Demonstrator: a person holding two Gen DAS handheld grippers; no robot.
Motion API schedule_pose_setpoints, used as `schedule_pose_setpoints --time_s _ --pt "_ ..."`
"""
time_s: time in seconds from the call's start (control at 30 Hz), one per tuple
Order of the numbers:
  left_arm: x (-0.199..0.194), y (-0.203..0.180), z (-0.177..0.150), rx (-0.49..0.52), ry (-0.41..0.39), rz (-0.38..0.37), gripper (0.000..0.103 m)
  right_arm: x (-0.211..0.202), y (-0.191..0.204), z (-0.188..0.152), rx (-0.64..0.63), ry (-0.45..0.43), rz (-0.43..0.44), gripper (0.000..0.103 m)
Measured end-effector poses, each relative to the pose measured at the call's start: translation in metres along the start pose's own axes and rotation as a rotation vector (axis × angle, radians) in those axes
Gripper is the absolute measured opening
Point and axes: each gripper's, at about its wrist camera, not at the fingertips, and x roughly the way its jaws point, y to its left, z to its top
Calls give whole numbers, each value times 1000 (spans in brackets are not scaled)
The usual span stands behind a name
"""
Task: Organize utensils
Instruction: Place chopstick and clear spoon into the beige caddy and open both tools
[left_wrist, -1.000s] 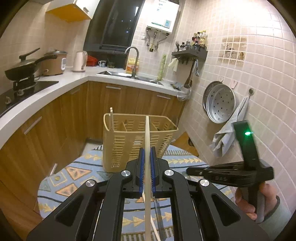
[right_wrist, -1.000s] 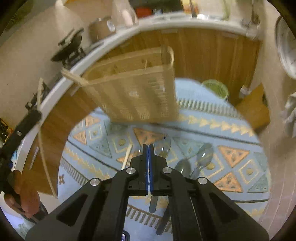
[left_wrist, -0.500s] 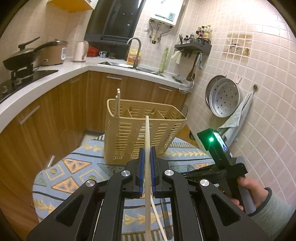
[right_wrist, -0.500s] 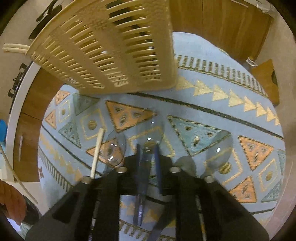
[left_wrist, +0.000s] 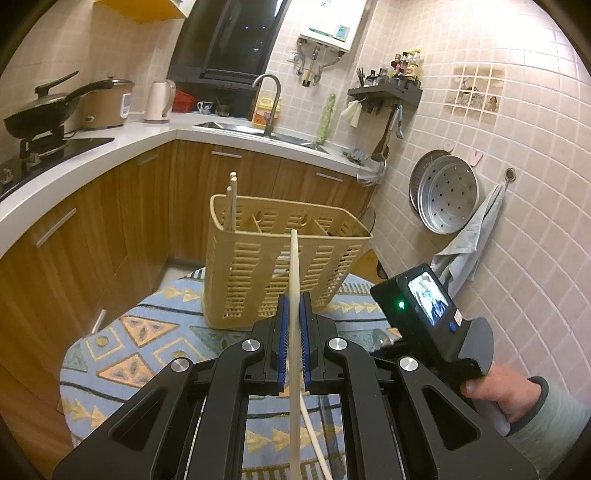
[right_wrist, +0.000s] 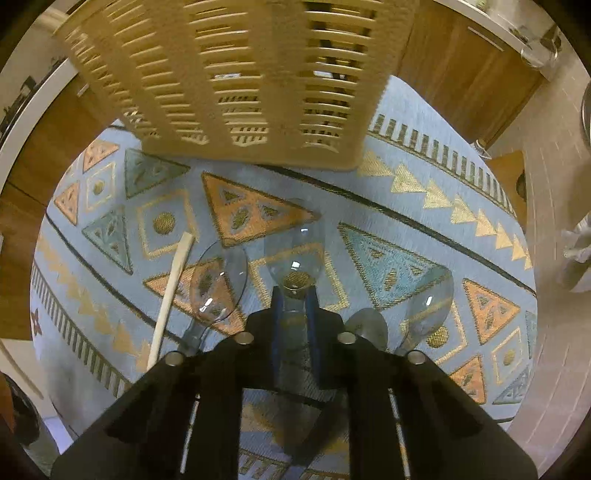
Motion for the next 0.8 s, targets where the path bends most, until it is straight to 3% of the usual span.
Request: schedule_pose_setpoints --time_s 0.13,0.37,0.5,0.6,0.73,0.8 --pt "-6 -8 12 7 -62 -16 4 -35 -4 -10 6 -91 96 10" --pt "-19 -30 62 33 -292 16 4 -142 -4 -6 -14 -412 235 10" --pt "-11 -24 89 -21 -385 9 4 -186 -11 18 3 -616 229 10" --pt "-6 -20 103 -48 -465 33 4 -198 -20 39 39 -707 246 10" --pt "4 -23 113 -42 -559 96 4 -202 -29 63 72 -868 160 10" --pt "8 -24 115 -36 -589 123 4 -199 -35 73 95 -898 139 10"
